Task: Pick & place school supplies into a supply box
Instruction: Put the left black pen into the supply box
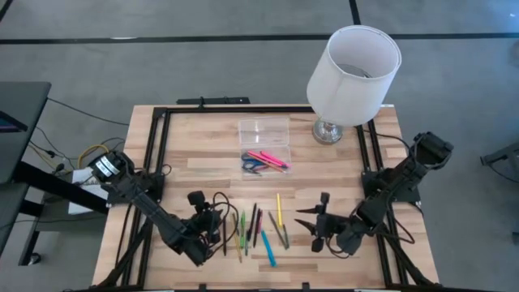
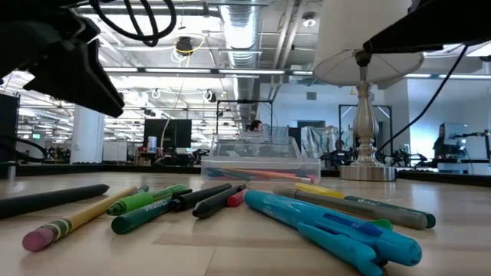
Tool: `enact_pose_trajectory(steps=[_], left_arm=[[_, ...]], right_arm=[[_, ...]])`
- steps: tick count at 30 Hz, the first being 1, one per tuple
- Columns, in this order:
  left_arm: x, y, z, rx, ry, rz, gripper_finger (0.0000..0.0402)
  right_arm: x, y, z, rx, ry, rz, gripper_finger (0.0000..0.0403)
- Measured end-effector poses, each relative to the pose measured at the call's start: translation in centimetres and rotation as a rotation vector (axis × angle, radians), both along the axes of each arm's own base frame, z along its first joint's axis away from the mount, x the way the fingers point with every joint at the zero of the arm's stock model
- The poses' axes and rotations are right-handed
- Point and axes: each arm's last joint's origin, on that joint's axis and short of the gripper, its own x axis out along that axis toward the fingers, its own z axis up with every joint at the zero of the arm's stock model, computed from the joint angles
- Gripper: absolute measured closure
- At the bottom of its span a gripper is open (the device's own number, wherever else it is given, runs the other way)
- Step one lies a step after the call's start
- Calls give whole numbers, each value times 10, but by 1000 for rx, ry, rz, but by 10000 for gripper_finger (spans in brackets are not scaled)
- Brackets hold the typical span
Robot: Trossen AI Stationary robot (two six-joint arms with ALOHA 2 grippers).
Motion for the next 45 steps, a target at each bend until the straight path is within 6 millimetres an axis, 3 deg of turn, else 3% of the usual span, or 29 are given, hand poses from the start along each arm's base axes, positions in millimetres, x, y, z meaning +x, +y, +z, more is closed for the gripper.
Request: enact_pose_trajectory(steps=[7,13,23,34,45], left_arm=[[9,4,-4,-186,117,18,288],[22,-6,-6,-416,174,-89,288],[26,-7,-5,-499,144,-59,288],[26,-9,-6,-637,295,-132,288],[41,-8,13,-594,191,-112,288]], right_arm=[[-6,6,0,20,-4,23,281],[-6,6,0,19,-2,24,281],[-6,6,-1,16,2,26,281],[-6,6,-1,9,4,29,281],[-3,2,0,-33,14,27,281]])
